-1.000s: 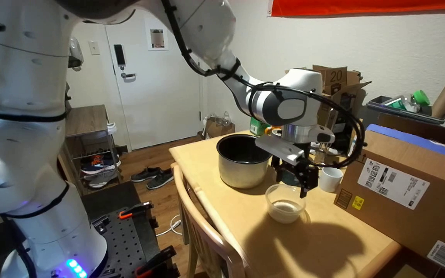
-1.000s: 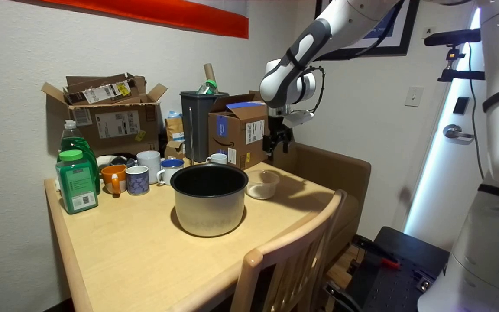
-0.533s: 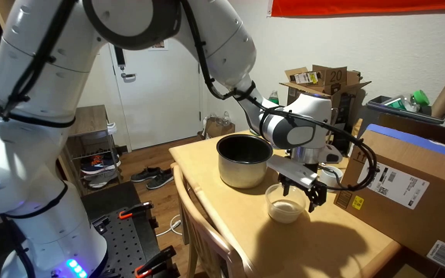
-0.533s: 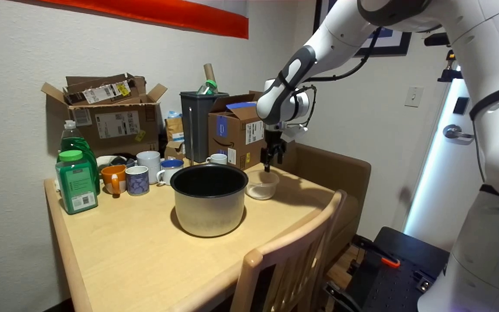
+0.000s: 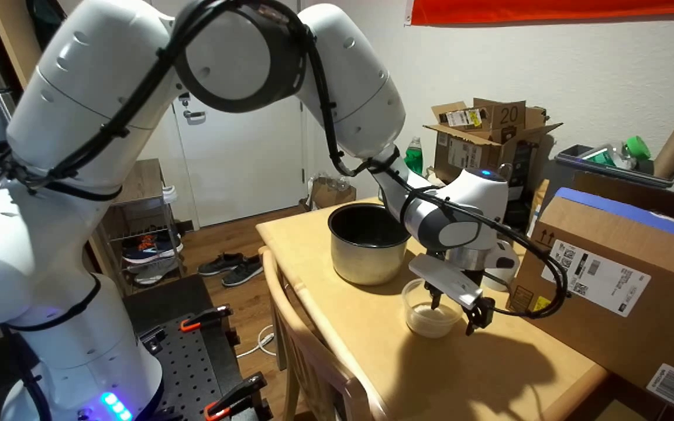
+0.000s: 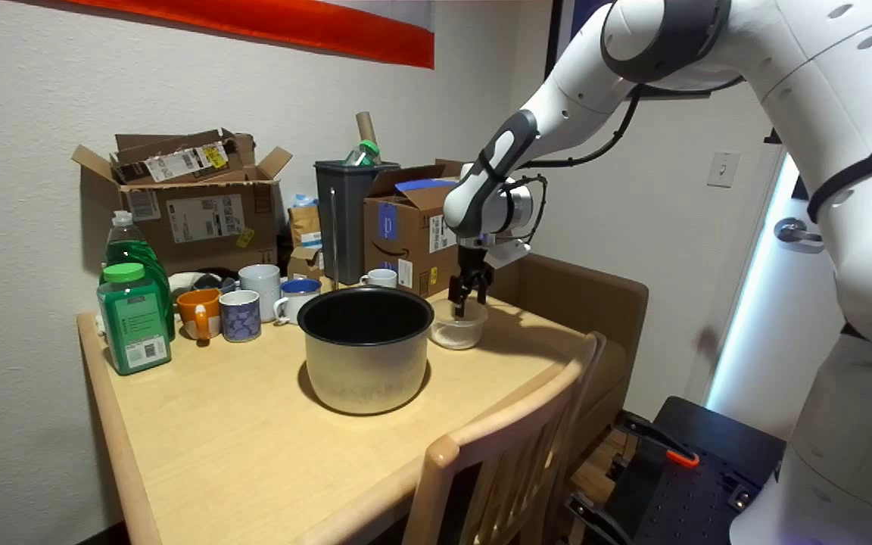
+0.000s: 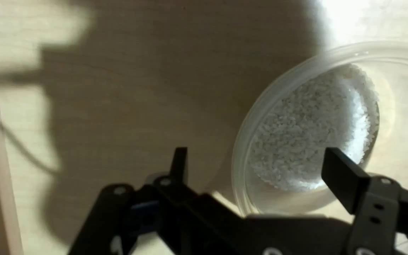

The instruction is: Pick up the bowl and pour its contents into the pot

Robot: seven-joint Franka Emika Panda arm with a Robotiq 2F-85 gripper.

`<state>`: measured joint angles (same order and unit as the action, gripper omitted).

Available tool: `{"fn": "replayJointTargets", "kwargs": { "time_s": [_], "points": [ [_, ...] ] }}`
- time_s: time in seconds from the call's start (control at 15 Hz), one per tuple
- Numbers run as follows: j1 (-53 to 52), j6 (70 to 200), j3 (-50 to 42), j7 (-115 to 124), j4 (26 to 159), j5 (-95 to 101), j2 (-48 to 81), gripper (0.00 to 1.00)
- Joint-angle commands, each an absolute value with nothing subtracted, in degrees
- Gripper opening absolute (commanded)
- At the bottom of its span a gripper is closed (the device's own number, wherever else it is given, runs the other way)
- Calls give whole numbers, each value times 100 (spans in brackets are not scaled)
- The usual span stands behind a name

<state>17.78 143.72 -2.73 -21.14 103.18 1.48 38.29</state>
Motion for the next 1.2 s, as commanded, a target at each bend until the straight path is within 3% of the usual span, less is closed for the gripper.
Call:
{"fn": "replayJointTargets", "kwargs": {
  "time_s": [0.0,0.53,1.13],
  "points": [
    [1949,14444,-150,-2307,10140,11,3976,66],
    [1964,14500,-154,-2286,10107,73,3988,3],
    [1856,14273,-245,-2264,10084,257,3826,3]
  ]
}}
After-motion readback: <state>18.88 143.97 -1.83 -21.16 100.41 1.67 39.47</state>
